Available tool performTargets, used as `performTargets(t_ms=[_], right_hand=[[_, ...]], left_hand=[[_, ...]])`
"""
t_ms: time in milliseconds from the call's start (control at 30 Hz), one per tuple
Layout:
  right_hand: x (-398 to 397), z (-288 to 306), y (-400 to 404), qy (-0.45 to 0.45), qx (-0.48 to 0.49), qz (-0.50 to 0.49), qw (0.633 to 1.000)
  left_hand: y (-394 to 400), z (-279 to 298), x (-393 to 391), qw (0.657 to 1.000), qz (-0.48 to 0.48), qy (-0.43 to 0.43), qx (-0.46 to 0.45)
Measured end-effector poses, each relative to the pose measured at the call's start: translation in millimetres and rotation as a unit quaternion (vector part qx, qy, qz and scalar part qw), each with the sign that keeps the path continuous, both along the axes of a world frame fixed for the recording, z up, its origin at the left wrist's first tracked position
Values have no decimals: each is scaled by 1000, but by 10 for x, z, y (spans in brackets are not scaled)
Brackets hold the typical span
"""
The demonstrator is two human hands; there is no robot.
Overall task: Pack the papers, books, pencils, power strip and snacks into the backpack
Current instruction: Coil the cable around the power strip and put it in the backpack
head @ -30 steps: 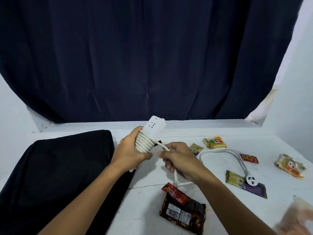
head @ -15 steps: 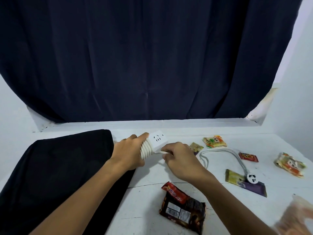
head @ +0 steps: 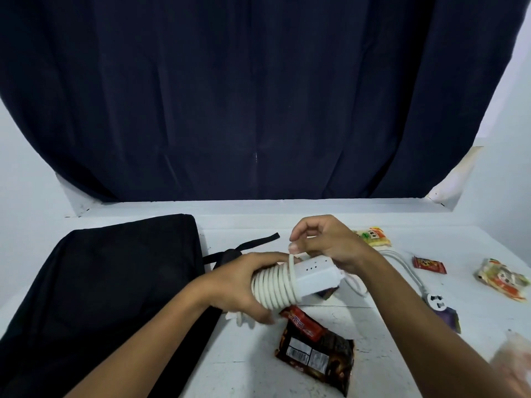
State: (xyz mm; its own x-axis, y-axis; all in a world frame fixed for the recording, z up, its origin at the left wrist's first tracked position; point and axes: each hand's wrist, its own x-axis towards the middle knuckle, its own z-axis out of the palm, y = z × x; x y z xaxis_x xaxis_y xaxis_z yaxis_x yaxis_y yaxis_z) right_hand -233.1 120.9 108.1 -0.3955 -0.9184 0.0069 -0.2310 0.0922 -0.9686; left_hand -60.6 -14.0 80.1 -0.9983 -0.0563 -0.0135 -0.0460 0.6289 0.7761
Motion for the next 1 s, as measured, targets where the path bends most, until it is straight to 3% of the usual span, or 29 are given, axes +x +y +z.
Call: performTargets(t_ms=[167, 267, 300, 500, 600, 733, 1000], right_hand=[[-142, -189, -36, -209, -18, 39, 977], [-67, -377, -82, -385, -42, 36, 921], [-37, -421, -101, -405, -61, 28, 912], [-53, -492, -133, -358, -116, 65, 924], [-69, -480, -104, -306, -102, 109, 940], [33, -441, -140, -192, -77, 58, 977], [134, -388, -113, -117, -63, 15, 991]], left_hand=[[27, -5, 42, 988, 15, 26, 154], [29, -29, 1, 965, 24, 63, 253], [40, -33, -19, 958, 28, 71, 278], [30, -111, -93, 911, 82, 108, 390], [19, -112, -107, 910, 101, 110, 388], [60, -115, -127, 907, 141, 114, 380], [94, -166, -93, 918, 167, 124, 338]])
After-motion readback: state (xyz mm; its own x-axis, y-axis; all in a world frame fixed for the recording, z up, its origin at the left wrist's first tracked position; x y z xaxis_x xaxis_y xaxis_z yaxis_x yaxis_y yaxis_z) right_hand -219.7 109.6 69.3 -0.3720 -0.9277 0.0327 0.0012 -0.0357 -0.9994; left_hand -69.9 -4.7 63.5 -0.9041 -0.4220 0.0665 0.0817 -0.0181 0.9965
